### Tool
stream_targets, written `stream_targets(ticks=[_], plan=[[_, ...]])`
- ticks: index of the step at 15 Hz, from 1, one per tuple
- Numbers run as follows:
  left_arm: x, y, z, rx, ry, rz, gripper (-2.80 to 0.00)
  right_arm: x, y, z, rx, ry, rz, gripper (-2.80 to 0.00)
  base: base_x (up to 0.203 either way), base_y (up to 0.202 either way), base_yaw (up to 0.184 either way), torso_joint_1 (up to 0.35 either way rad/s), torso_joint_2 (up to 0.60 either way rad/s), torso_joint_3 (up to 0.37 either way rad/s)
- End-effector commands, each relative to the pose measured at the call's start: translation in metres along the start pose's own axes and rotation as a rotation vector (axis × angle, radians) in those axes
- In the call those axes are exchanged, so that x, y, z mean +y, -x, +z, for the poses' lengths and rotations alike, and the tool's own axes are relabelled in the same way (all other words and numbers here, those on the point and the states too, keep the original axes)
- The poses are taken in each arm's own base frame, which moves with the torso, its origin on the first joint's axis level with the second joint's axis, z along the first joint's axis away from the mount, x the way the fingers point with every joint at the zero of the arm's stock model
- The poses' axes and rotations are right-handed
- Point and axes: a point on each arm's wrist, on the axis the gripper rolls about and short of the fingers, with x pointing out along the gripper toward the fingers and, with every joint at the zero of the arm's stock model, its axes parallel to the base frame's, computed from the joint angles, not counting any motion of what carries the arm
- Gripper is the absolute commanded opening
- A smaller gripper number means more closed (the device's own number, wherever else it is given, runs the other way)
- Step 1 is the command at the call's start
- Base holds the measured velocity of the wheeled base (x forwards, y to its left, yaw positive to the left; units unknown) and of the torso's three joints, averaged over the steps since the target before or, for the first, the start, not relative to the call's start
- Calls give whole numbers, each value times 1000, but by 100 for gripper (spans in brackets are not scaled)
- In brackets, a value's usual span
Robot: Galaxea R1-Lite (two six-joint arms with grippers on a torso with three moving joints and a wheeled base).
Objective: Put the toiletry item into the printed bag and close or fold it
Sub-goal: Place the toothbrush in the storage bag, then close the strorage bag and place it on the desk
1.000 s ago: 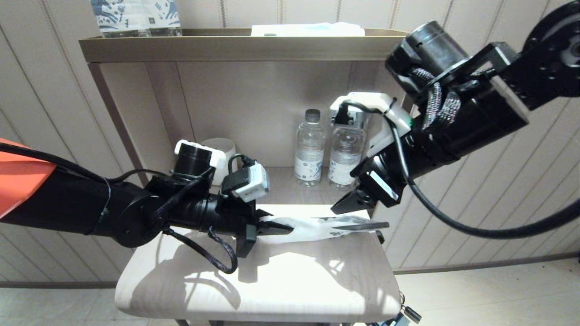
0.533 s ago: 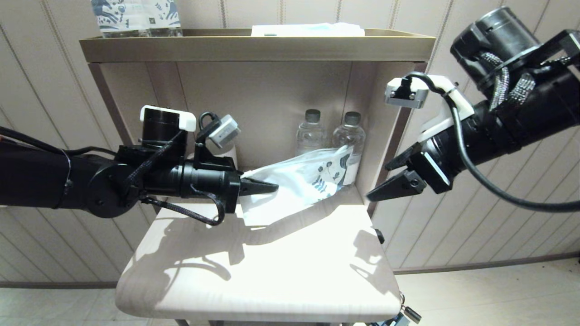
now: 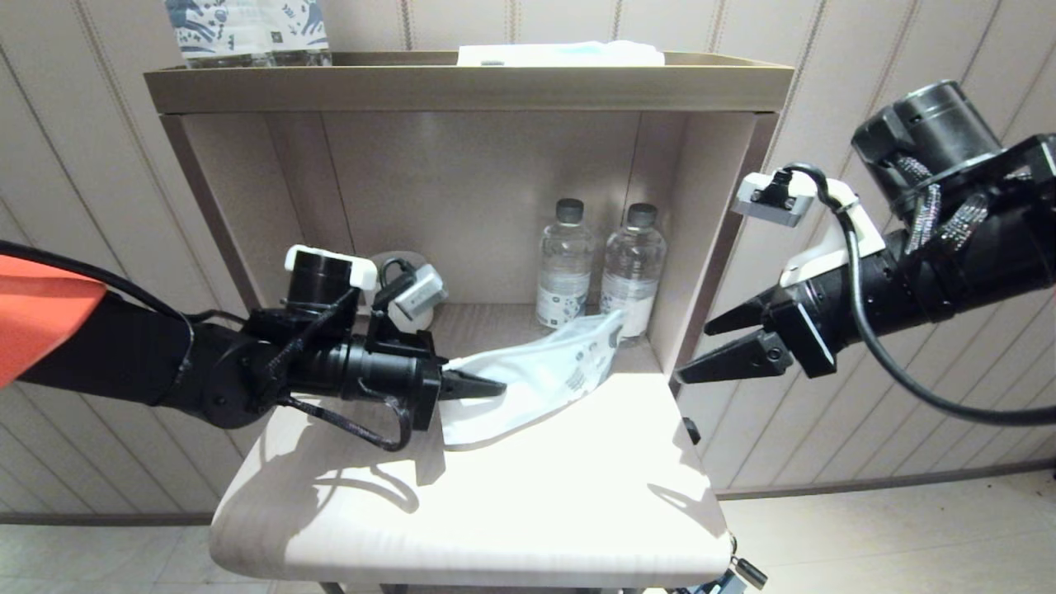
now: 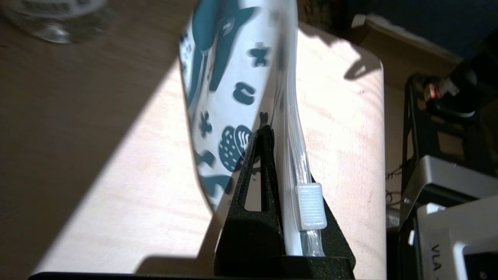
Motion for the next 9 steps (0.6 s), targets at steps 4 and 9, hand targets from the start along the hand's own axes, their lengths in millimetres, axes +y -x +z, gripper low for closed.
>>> stream_targets(ticks=[4,9], plan=[[5,-23,-33,80,-51,-19,-280,-8,8,-16,-36,-32,17,0,0,0,0,0,0,0],[-3,5,6,-5,-88,37,-280,-10,8,-18,-34,-38,14,0,0,0,0,0,0,0]])
